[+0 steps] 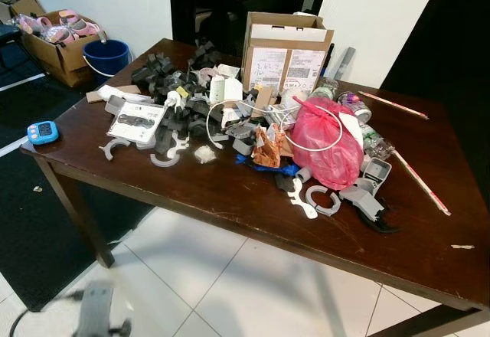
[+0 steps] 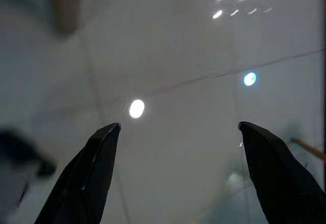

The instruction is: Picking trash to rubbish bin

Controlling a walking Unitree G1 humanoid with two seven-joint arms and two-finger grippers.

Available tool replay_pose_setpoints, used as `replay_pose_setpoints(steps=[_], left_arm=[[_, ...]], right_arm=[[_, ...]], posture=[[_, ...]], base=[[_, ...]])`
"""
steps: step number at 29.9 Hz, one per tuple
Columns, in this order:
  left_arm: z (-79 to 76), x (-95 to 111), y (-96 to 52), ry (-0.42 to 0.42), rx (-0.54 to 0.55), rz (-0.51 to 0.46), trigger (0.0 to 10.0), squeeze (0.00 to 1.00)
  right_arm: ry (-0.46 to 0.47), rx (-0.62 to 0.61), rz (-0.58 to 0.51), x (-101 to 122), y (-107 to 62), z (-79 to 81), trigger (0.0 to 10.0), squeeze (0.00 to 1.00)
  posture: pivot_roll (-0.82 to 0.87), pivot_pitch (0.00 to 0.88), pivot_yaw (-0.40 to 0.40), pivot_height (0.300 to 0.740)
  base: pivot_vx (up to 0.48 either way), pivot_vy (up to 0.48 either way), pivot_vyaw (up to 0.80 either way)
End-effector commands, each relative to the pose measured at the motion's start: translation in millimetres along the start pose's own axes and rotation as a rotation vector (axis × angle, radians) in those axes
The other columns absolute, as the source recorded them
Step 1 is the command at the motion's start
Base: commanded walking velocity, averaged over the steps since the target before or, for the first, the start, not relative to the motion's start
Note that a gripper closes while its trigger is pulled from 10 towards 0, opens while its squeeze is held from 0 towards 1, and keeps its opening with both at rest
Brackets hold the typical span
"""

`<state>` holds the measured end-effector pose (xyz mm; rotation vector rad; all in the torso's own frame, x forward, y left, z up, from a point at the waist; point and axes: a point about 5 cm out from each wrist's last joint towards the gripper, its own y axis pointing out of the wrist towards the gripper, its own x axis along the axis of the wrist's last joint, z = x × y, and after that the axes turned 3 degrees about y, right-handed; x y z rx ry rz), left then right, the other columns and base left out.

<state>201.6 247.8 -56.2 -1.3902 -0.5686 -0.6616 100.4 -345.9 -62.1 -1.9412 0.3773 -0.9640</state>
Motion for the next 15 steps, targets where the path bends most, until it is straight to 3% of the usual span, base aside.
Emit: replay_pose_setpoints(steps=[1, 4, 6, 9, 12, 14, 15], left_arm=[[5.4, -2, -2.1, 0.038, -0.005, 0.001, 10.0, 0.0], [1.4, 24, 3.7, 0.135, -0.067, -0.084, 10.0, 0.0], [0.1, 31, 4.7, 0.165, -0.087, -0.106, 10.0, 0.0], [-5.4, 58, 7.9, 0.305, -0.13, -0.198, 10.0, 0.0], [-21.2, 87, 8.5, 0.436, -0.227, -0.306, 10.0, 0.0], [-24.6, 92, 8.0, 0.449, -0.248, -0.329, 10.0, 0.0], [-36.1, 110, 4.6, 0.456, -0.319, -0.414, 10.0, 0.0]], right_arm=[[-0.061, 0.011, 0.028, -8, 0.7, -2.9, 10.0, 0.0], [-0.178, 0.104, 0.094, -36, -2.2, 16.3, 10.0, 0.0], [-0.209, 0.128, 0.105, -41, -3.3, 21.2, 10.0, 0.0], [-0.286, 0.207, 0.129, -53, -7.1, 36.7, 10.0, 0.0], [-0.355, 0.224, 0.142, -60, -8.6, 40.3, 10.0, 0.0], [-0.376, 0.228, 0.143, -61, -8.8, 40.5, 10.0, 0.0], [-0.395, 0.234, 0.146, -63, -9.2, 41.1, 10.0, 0.0]], posture=[[0.15, 0.08, -0.069, 0.74], [0.15, 0.085, -0.064, 0.74], [0.15, 0.086, -0.064, 0.74], [0.15, 0.092, -0.057, 0.74], [0.16, 0.094, -0.058, 0.74], [0.16, 0.094, -0.058, 0.74], [0.16, 0.099, -0.061, 0.74]], base=[[0.0, 0.0, 0.0], [0.0, 0.0, 0.0], [0.0, 0.0, 0.0], [0.0, 0.0, 0.0], [0.0, 0.0, 0.0], [0.0, 0.0, 0.0], [0.0, 0.0, 0.0]])
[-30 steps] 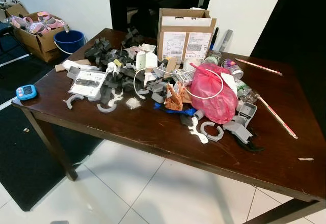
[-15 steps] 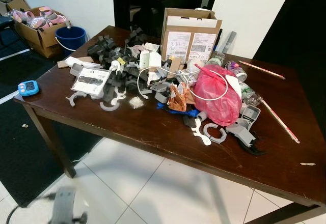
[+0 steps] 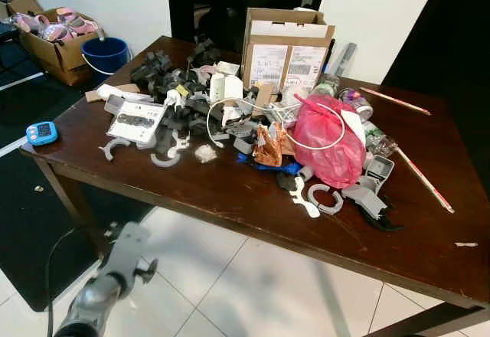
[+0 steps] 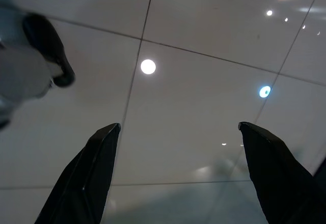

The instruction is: Picking trash to rubbish bin

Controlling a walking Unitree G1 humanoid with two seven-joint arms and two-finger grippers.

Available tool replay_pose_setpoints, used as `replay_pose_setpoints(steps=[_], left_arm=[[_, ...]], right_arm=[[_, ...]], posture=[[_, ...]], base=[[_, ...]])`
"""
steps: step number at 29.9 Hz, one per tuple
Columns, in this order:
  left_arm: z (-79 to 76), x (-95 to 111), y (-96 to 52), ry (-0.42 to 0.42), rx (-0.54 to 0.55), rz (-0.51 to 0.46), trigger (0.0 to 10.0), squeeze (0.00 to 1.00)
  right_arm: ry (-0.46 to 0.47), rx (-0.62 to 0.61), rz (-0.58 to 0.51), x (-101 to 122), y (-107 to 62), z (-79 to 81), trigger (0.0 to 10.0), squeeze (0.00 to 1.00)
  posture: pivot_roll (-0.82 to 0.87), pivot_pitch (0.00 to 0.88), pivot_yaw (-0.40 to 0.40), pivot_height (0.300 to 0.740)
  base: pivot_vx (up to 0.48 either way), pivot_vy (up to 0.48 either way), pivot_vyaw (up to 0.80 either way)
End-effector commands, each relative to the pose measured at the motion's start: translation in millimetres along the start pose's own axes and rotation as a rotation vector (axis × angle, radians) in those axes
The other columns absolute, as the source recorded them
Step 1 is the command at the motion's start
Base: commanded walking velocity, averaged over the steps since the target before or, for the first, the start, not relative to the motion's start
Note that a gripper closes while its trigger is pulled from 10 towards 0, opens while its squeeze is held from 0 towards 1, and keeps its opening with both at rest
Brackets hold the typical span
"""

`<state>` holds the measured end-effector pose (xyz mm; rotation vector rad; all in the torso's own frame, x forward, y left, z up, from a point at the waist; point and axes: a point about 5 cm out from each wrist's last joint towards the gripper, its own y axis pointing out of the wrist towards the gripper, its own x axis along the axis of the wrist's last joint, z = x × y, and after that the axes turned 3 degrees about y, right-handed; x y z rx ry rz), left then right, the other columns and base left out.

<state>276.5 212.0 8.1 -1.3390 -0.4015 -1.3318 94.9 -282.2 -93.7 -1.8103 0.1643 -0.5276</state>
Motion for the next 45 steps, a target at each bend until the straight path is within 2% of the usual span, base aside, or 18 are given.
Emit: replay_pose_setpoints(steps=[1, 4, 6, 9, 11, 13, 17, 19, 21, 24, 26, 27, 28, 32, 35, 38, 42, 45], left_arm=[[-4.0, 12, 3.4, 0.025, -0.049, -0.055, 10.0, 0.0], [-21.9, 59, 5.1, 0.061, -0.281, -0.261, 10.0, 0.0], [-30.3, 66, 1.7, 0.07, -0.371, -0.289, 10.0, 0.0], [-59.6, 89, -23.8, 0.038, -0.716, -0.362, 10.0, 0.0], [-69.9, 98, -38.2, 0.024, -0.853, -0.389, 10.0, 0.0], [-73.7, 107, -49.6, 0.022, -0.937, -0.425, 10.0, 0.0], [-69.8, 127, -59.0, 0.012, -0.959, -0.527, 10.0, 0.0], [-55.4, 152, -61.9, -0.019, -0.866, -0.656, 10.0, 0.0], [-49.7, 160, -63.0, -0.026, -0.824, -0.692, 10.0, 0.0], [-20.7, 184, -65.5, -0.04, -0.603, -0.794, 10.0, 0.0], [-12.6, 189, -65.9, -0.05, -0.541, -0.816, 10.0, 0.0], [10.4, 197, -65.7, -0.05, -0.361, -0.82, 10.0, 0.0], [10.4, 197, -65.7, -0.05, -0.361, -0.82, 10.0, 0.0], [33.6, 200, -65.6, -0.028, -0.189, -0.776, 10.0, 0.0], [63.8, 185, -53.4, 0.034, 0.041, -0.599, 10.0, 0.0], [68.7, 183, -51.7, 0.04, 0.078, -0.577, 10.0, 0.0], [88.6, 185, -46.3, 0.009, 0.226, -0.546, 10.0, 0.0], [98.2, 180, -42.6, 0.046, 0.311, -0.484, 10.0, 0.0]], right_arm=[[-0.024, 0.005, 0.023, -7, 0.4, 0.9, 10.0, 0.0], [-0.044, 0.014, 0.034, -12, 0.7, 2.8, 10.0, 0.0], [-0.047, 0.014, 0.037, -13, 0.7, 2.7, 10.0, 0.0], [-0.055, 0.011, 0.043, -17, 0.9, 0.4, 10.0, 0.0], [-0.056, 0.009, 0.045, -18, 1.0, -1.3, 10.0, 0.0], [-0.058, 0.008, 0.048, -19, 1.0, -2.9, 10.0, 0.0], [-0.059, 0.008, 0.051, -22, 1.0, -4.8, 10.0, 0.0], [-0.065, 0.009, 0.05, -24, 1.1, -6.2, 10.0, 0.0], [-0.065, 0.012, 0.044, -24, 1.1, -6.3, 10.0, 0.0], [-0.023, 0.057, 0.006, -20, 1.2, -2.1, 10.0, 0.0], [0.0, 0.075, -0.008, -18, 1.1, -0.1, 10.0, 0.0], [0.0, 0.098, -0.028, -14, 0.9, 2.4, 10.0, 0.0], [0.0, 0.098, -0.028, -14, 0.9, 2.4, 10.0, 0.0], [-0.042, 0.115, -0.034, -11, 0.7, 4.9, 10.0, 0.0], [-0.104, 0.13, -0.039, -8, 0.4, 9.8, 10.0, 0.0], [-0.116, 0.135, -0.04, -8, 0.4, 10.9, 10.0, 0.0], [-0.267, 0.13, -0.038, -7, 0.2, 12.6, 10.0, 0.0], [-0.275, 0.123, -0.038, -7, 0.3, 12.7, 10.0, 0.0]], posture=[[0.16, 0.099, -0.061, 0.74], [0.17, 0.099, -0.062, 0.74], [0.16, 0.1, -0.062, 0.74], [0.16, 0.101, -0.059, 0.74], [0.15, 0.101, -0.059, 0.74], [0.15, 0.101, -0.059, 0.74], [0.15, 0.102, -0.059, 0.74], [0.15, 0.105, -0.062, 0.74], [0.15, 0.106, -0.063, 0.74], [0.15, 0.111, -0.065, 0.74], [0.15, 0.111, -0.065, 0.74], [0.16, 0.115, -0.068, 0.74], [0.16, 0.115, -0.068, 0.74], [0.16, 0.122, -0.073, 0.74], [0.17, 0.131, -0.078, 0.74], [0.17, 0.131, -0.078, 0.74], [0.16, 0.137, -0.081, 0.74], [0.16, 0.143, -0.079, 0.74]], base=[[0.0, 0.0, 0.0], [0.0, 0.0, 0.0], [0.0, 0.0, 0.0], [0.0, 0.0, 0.0], [0.0, 0.0, 0.0], [0.0, 0.0, 0.0], [0.0, 0.0, 0.0], [0.0, 0.0, 0.0], [0.0, 0.0, 0.0], [0.0, 0.0, 0.0], [0.0, 0.0, 0.0], [0.0, 0.0, 0.0], [0.0, 0.0, 0.0], [0.0, 0.0, 0.39], [0.0, 0.0, 0.76], [0.0, 0.0, 0.77], [0.0, 0.0, 0.68], [0.0, 0.0, 0.0]])
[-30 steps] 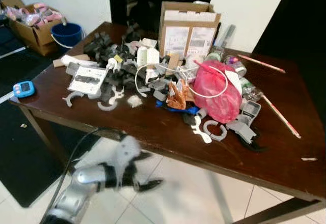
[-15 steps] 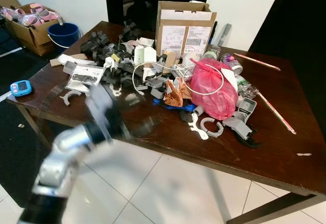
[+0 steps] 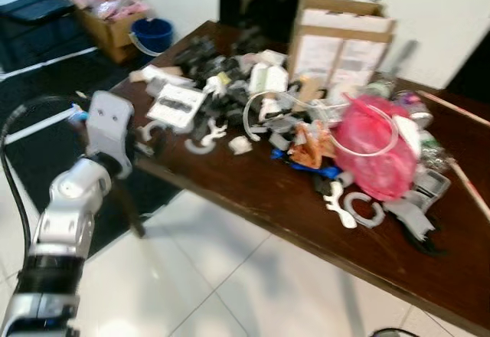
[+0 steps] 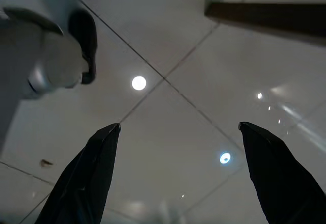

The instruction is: Picking trash to rubbish bin

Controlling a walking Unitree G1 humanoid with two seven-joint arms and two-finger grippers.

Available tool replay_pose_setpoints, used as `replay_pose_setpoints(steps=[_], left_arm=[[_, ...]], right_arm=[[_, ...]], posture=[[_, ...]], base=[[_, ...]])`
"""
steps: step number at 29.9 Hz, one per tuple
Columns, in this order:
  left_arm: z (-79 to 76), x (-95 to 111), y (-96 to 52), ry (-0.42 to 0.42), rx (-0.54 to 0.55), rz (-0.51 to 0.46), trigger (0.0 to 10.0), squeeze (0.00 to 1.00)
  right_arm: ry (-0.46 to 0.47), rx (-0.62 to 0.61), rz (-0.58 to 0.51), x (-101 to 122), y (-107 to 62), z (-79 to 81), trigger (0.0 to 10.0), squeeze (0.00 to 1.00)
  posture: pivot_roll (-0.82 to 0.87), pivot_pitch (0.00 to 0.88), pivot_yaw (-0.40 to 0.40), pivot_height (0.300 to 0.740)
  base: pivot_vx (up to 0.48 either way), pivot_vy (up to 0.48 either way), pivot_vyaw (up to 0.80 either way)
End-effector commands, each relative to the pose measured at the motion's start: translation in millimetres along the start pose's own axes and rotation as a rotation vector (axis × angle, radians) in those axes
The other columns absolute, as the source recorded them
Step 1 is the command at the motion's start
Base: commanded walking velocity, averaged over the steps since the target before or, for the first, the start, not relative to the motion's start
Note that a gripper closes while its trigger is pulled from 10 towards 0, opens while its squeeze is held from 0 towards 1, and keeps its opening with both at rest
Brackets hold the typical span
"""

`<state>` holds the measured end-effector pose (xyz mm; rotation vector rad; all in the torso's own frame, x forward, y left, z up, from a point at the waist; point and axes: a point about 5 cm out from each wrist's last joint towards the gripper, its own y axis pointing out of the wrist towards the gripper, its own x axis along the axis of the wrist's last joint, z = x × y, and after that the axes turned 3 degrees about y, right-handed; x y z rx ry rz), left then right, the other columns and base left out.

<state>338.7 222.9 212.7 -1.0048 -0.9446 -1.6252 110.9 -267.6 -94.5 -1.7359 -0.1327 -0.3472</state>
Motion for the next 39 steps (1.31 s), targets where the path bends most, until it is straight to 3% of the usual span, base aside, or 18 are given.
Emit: replay_pose_setpoints(steps=[1, 5, 8, 18, 32, 39], left_arm=[[6.3, -8, 0.8, 0.038, 0.039, 0.049, 10.0, 0.0], [19.0, -8, 12.0, 0.048, 0.099, 0.062, 10.0, 0.0], [19.6, -8, 14.1, 0.048, 0.103, 0.063, 10.0, 0.0], [2.3, -2, 31.1, 0.0, 0.057, 0.017, 10.0, 0.0], [-15.0, -4, 30.4, -0.041, 0.012, -0.011, 10.0, 0.0], [-22.8, 0, 31.4, -0.043, -0.008, -0.029, 10.0, 0.0]], right_arm=[[-0.015, -0.015, 0.056, -18, -0.7, -2.9, 10.0, 0.0], [-0.037, -0.014, 0.073, -24, -0.7, -0.5, 10.0, 0.0], [-0.04, -0.013, 0.075, -24, -0.7, -0.1, 10.0, 0.0], [-0.031, 0.005, 0.087, -33, -0.4, 7.7, 10.0, 0.0], [-0.041, 0.026, 0.072, -26, 0.7, 15.9, 10.0, 0.0], [-0.009, 0.015, 0.066, -26, 0.9, 17.0, 10.0, 0.0]], posture=[[0.15, 0.145, -0.079, 0.74], [0.15, 0.149, -0.072, 0.74], [0.15, 0.149, -0.072, 0.74], [0.12, 0.126, -0.052, 0.74], [0.13, 0.12, -0.052, 0.74], [0.13, 0.122, -0.051, 0.74]], base=[[0.0, 0.0, 0.0], [0.0, 0.0, 0.0], [0.0, 0.0, 0.0], [0.093, 0.0, 0.0], [0.366, 0.0, 0.0], [0.262, 0.0, -0.78]])
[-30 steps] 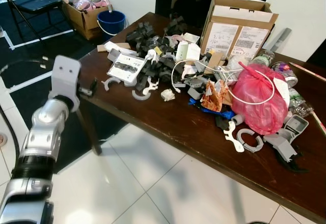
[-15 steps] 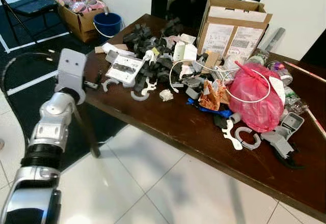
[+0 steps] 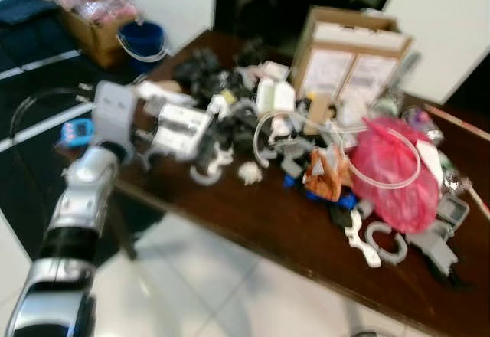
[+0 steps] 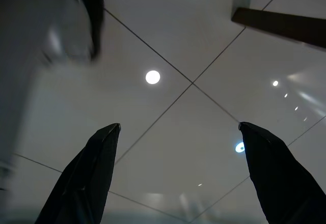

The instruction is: Picking trash to rubbish bin

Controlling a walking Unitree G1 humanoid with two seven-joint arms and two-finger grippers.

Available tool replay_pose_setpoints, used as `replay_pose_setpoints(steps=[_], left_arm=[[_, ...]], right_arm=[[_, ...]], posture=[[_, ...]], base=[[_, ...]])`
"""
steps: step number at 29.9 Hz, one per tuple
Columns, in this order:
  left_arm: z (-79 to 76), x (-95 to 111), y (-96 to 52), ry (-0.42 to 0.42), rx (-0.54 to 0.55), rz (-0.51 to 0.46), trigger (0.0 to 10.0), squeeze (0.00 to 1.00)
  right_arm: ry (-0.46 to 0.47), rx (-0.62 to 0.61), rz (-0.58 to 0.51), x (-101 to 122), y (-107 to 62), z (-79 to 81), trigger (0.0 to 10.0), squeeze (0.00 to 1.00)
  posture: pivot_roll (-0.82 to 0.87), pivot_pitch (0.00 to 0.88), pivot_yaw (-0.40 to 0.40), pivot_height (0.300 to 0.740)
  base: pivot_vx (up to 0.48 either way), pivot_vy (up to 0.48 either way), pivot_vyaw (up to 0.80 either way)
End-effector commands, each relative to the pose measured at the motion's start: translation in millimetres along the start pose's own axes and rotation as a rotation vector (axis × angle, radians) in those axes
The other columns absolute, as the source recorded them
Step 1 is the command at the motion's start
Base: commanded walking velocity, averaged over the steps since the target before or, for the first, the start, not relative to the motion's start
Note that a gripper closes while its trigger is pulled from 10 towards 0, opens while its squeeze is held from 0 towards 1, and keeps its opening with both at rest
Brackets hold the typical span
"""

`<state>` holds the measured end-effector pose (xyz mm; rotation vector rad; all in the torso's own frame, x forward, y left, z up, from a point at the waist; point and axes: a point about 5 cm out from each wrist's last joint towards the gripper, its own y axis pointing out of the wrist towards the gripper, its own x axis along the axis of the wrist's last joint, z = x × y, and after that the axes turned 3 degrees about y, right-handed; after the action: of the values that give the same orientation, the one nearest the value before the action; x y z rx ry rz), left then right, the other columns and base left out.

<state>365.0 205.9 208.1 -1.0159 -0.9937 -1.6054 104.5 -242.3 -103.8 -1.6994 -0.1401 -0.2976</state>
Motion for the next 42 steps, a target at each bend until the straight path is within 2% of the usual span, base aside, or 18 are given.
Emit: replay_pose_setpoints(steps=[1, 10, 13, 21, 26, 27, 31, 42], left_arm=[[-12.6, 5, 3.1, -0.007, -0.04, -0.024, 10.0, 0.0], [-37.3, 14, 3.6, 0.011, -0.132, -0.066, 10.0, 0.0], [-40.3, 15, 3.4, 0.007, -0.14, -0.073, 10.0, 0.0], [-64.0, 28, 6.0, 0.007, -0.174, -0.09, 10.0, 0.0], [-61.2, 24, 8.1, -0.037, -0.077, -0.009, 10.0, 0.0], [-60.1, 18, 8.2, -0.045, -0.041, 0.049, 10.0, 0.0], [-60.6, 4, 5.4, -0.045, 0.007, 0.13, 10.0, 0.0], [-50.6, -24, -0.8, -0.036, 0.07, 0.263, 10.0, 0.0]], right_arm=[[0.024, -0.028, 0.039, -14, -1.0, -7.5, 10.0, 0.0], [0.018, -0.021, 0.04, -13, -0.8, -6.1, 10.0, 0.0], [0.018, -0.02, 0.04, -13, -0.8, -5.8, 10.0, 0.0], [0.019, -0.013, 0.044, -13, -0.7, -4.9, 10.0, 0.0], [0.015, -0.008, 0.047, -13, -0.7, -4.8, 10.0, 0.0], [0.012, -0.008, 0.048, -14, -0.8, -4.8, 10.0, 0.0], [0.011, -0.006, 0.049, -14, -0.7, -4.4, 10.0, 0.0], [-0.004, -0.005, 0.057, -16, -0.8, -4.3, 10.0, 0.0]], posture=[[0.14, 0.122, -0.05, 0.74], [0.14, 0.119, -0.048, 0.74], [0.14, 0.119, -0.048, 0.74], [0.14, 0.118, -0.052, 0.74], [0.14, 0.119, -0.053, 0.74], [0.14, 0.121, -0.052, 0.74], [0.14, 0.122, -0.053, 0.74], [0.14, 0.123, -0.053, 0.74]], base=[[0.0, 0.0, 0.0], [0.0, -0.062, 0.0], [0.0, -0.402, 0.0], [0.0, -0.058, 0.0], [0.0, 0.0, 0.0], [0.0, 0.0, 0.0], [0.0, 0.0, 0.0], [0.0, 0.0, 0.0]])
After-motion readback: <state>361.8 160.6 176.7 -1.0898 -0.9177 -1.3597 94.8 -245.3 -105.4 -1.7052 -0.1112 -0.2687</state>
